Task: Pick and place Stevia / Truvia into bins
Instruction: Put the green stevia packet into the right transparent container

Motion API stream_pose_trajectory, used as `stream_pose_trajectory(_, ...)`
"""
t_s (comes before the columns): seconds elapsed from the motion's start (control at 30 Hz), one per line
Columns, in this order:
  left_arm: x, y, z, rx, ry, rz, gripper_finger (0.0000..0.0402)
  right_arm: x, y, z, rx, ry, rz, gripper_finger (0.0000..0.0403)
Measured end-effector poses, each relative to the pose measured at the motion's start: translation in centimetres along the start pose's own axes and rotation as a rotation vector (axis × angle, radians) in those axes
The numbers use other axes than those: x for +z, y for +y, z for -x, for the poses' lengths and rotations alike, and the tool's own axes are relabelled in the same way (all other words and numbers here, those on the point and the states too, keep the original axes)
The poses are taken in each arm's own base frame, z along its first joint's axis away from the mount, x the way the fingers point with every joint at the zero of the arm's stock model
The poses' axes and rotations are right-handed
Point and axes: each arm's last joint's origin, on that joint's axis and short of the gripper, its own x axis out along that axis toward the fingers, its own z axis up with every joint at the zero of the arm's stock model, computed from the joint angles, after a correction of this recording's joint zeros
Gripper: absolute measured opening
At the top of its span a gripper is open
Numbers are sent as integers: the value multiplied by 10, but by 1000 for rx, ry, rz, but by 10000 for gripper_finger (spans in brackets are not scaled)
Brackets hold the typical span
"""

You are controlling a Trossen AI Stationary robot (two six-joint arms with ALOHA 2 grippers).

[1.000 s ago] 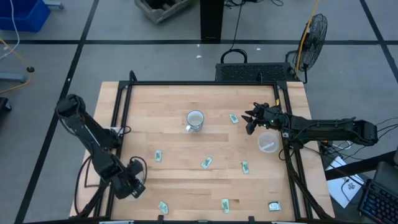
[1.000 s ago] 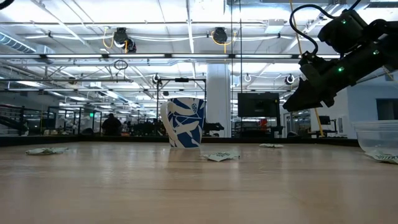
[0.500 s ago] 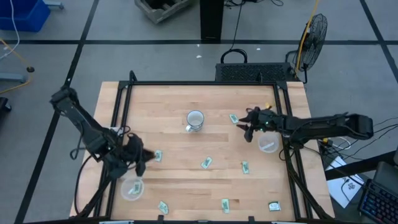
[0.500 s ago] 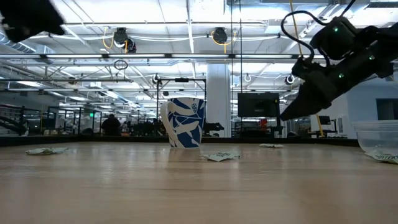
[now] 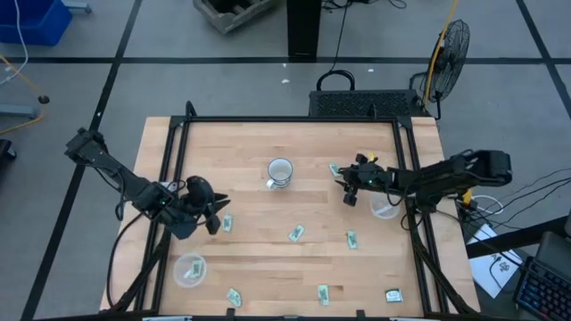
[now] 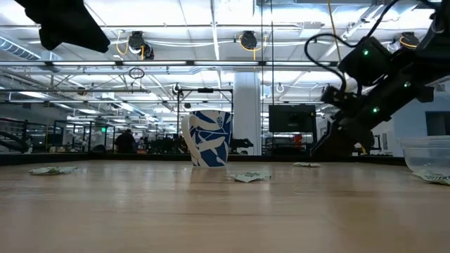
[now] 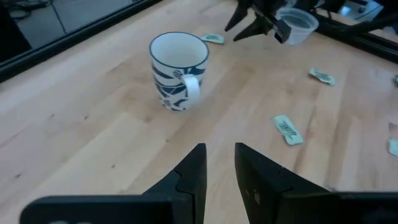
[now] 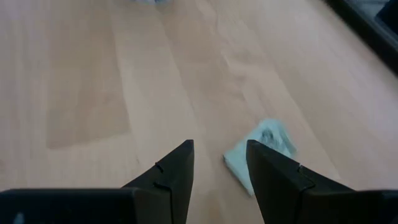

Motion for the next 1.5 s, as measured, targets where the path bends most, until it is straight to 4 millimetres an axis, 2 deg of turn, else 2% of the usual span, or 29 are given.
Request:
stream_pose_trajectory(0.3, 2, 2, -3, 9, 9, 0, 88, -8, -7, -14, -38, 25, -32, 141)
stream_pose_trajectory(0.5, 2, 2, -3, 8, 10, -30, 88, -6, -5, -18, 55, -24, -29, 141)
stream_pose_trajectory(0.93, 2, 2, -3, 8, 10, -31, 88, -14, -12, -24, -44, 37, -52, 137)
stream_pose_trajectory(1.07, 2, 2, -3, 7, 11, -31, 88, -15, -17, -25, -63, 46, -94, 109)
stream_pose_trajectory(1.33, 2, 2, -3, 7, 11, -30, 88, -17, -22, -25, -88, 52, -135, 10)
stream_pose_trajectory(1.5, 2, 2, -3, 7, 11, -30, 88, -13, -22, -25, -100, 13, -140, 6)
